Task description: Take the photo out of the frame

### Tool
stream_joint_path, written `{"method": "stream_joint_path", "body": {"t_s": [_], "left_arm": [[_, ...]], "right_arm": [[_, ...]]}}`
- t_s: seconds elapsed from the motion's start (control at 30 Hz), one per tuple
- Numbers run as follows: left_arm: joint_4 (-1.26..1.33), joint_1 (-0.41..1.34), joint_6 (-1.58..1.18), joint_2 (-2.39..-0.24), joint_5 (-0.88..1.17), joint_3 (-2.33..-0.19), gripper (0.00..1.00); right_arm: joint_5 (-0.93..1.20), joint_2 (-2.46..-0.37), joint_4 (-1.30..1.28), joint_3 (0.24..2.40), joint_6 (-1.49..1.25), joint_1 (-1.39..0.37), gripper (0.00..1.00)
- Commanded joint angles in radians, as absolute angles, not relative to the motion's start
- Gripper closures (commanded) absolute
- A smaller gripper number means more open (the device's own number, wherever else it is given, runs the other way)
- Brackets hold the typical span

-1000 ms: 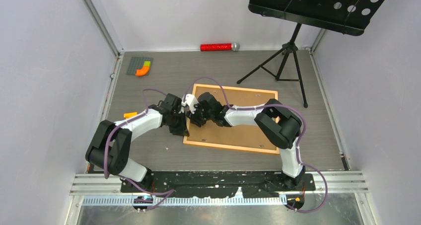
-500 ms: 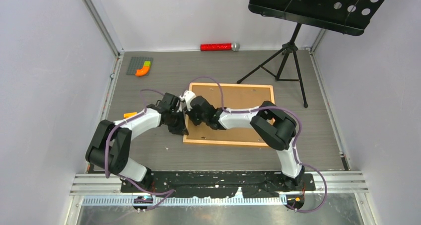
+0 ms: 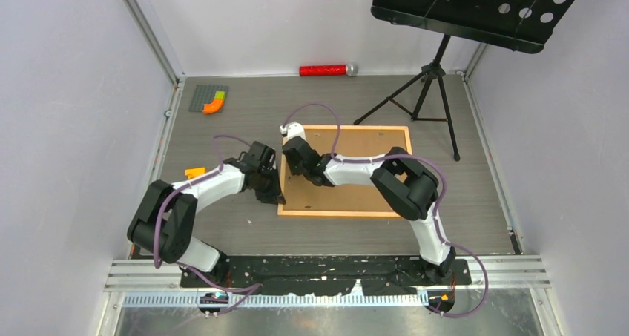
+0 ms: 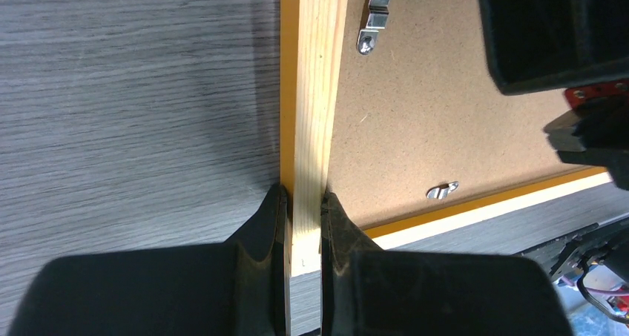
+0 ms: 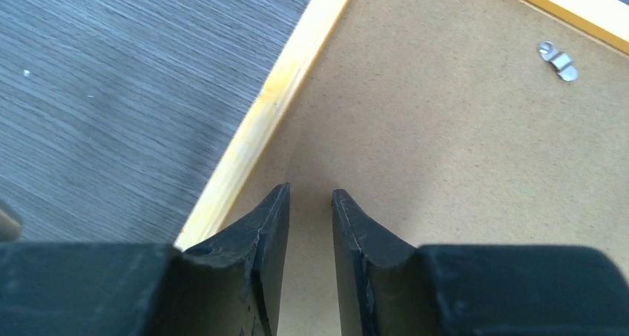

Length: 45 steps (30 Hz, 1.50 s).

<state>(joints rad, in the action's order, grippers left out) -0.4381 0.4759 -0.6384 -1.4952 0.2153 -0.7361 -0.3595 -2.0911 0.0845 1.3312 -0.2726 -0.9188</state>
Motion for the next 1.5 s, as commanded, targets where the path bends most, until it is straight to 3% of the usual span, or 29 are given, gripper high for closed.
{"method": "stream_joint_path", "body": {"t_s": [0.0, 0.13, 0.17, 0.2, 0.23, 0.33, 0.47, 0.67, 0.8, 0.97, 1.1, 1.33, 1.4, 1.47], "left_arm": [[-0.594, 0.503, -0.647, -1.552, 0.18, -0.696, 1.0], [-0.628, 0.503, -0.632, -1.539, 0.142, -0.758, 1.0], [-0.636, 0.503, -0.623, -1.541, 0.129, -0.774, 1.0], [-0.646, 0.503, -0.613, -1.545, 0.117, -0.789, 1.0], [-0.654, 0.503, -0.601, -1.551, 0.102, -0.806, 1.0], [-0.673, 0.503, -0.568, -1.58, 0.083, -0.855, 1.0], [-0.683, 0.5, -0.552, -1.613, 0.065, -0.888, 1.0], [-0.678, 0.438, -0.522, -1.62, 0.034, -0.939, 0.98], [-0.67, 0.361, -0.494, -1.655, 0.033, -1.037, 0.95], [-0.702, 0.33, -0.417, -1.713, 0.031, -1.179, 0.84], [-0.755, 0.328, -0.388, -1.739, 0.016, -1.296, 0.66], [-0.769, 0.32, -0.38, -1.65, 0.008, -1.289, 0.26], [-0.761, 0.31, -0.388, -1.597, 0.008, -1.252, 0.03], [-0.739, 0.289, -0.408, -1.524, 0.017, -1.194, 0.0]], "right_arm": [[-0.405, -1.995, 0.077, 1.3, -0.245, -0.877, 0.62], [-0.398, -1.753, 0.183, 1.234, -0.194, -0.809, 0.37], [-0.398, -1.714, 0.225, 1.191, -0.172, -0.783, 0.24], [-0.402, -1.643, 0.244, 1.176, -0.167, -0.771, 0.17], [-0.404, -1.606, 0.279, 1.138, -0.171, -0.743, 0.03], [-0.342, -1.464, 0.355, 1.05, -0.236, -0.671, 0.04], [-0.025, -1.364, 0.384, 0.924, -0.33, -0.514, 0.04], [0.394, -1.282, 0.352, 0.828, -0.053, -0.452, 0.04], [0.376, -1.274, 0.226, 0.845, 0.027, -0.452, 0.04], [0.416, -1.264, 0.149, 0.839, 0.052, -0.454, 0.04], [0.411, -1.308, -0.009, 0.906, 0.115, -0.494, 0.04], [0.338, -1.393, -0.259, 0.977, 0.364, -0.654, 0.04], [0.302, -1.42, -0.308, 0.992, 0.407, -0.699, 0.04], [0.266, -1.446, -0.35, 0.999, 0.449, -0.736, 0.04]]}}
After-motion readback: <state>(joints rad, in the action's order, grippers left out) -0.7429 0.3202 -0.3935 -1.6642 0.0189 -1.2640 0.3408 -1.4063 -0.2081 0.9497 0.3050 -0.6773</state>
